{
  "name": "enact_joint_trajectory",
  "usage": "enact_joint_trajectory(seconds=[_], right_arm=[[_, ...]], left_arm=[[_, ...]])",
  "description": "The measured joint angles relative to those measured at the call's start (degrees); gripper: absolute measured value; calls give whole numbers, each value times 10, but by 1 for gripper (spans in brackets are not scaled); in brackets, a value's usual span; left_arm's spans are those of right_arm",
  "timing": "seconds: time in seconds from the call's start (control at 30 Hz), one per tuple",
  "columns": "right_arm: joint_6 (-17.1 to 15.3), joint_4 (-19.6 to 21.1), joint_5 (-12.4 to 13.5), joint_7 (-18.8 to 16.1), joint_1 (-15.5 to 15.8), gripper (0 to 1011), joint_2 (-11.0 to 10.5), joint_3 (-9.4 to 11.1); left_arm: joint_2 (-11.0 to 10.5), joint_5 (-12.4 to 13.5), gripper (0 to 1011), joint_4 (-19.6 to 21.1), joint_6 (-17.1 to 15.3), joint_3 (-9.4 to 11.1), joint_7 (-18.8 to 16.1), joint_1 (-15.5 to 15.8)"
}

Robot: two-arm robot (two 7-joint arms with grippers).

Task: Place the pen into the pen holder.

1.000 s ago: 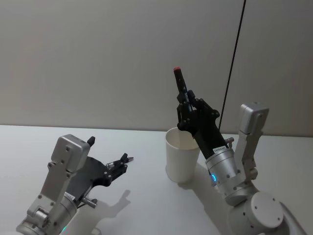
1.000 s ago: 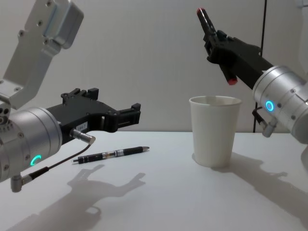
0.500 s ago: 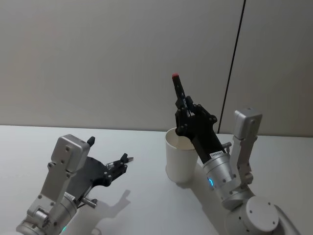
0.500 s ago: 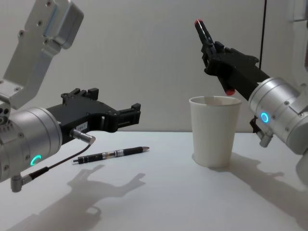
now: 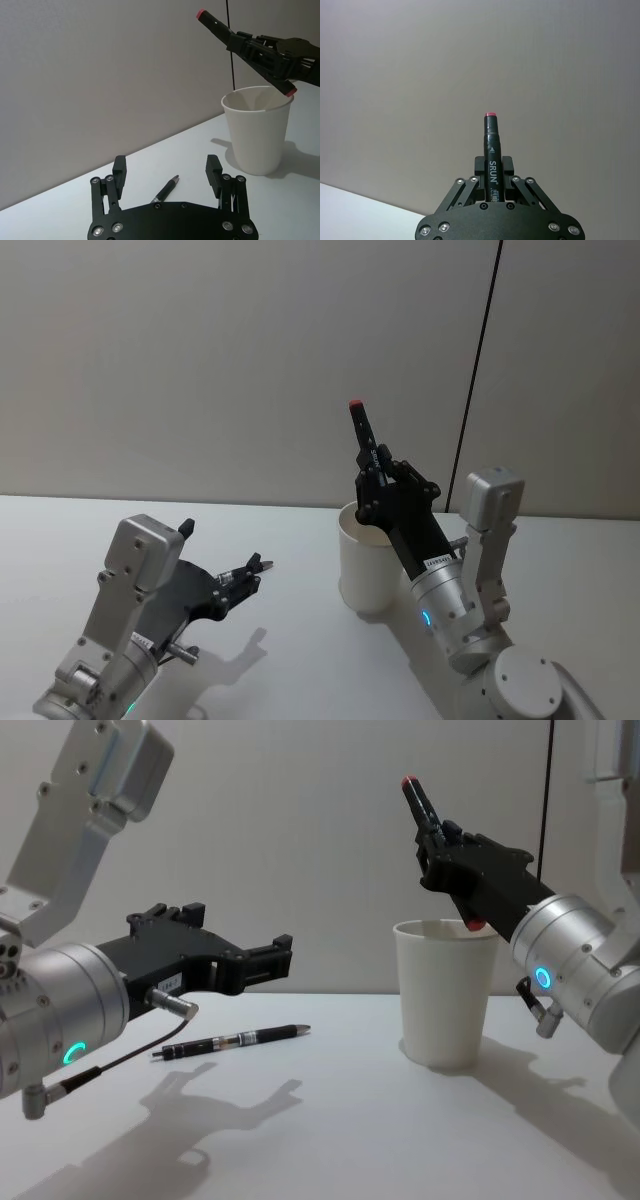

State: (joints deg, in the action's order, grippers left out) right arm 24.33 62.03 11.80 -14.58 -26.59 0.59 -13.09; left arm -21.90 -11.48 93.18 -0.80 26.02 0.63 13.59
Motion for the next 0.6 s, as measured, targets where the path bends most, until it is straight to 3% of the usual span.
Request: enact_joint_trajectory(seconds=[0.37, 0.6], right_arm=[[2, -6, -10, 5, -1, 204, 3, 0], [2, -7, -12, 6, -1, 372, 3, 0]], left_arm=[[0, 0, 1000, 0, 0, 0, 0, 0], [0, 0, 1000, 0, 0, 0, 0, 0]])
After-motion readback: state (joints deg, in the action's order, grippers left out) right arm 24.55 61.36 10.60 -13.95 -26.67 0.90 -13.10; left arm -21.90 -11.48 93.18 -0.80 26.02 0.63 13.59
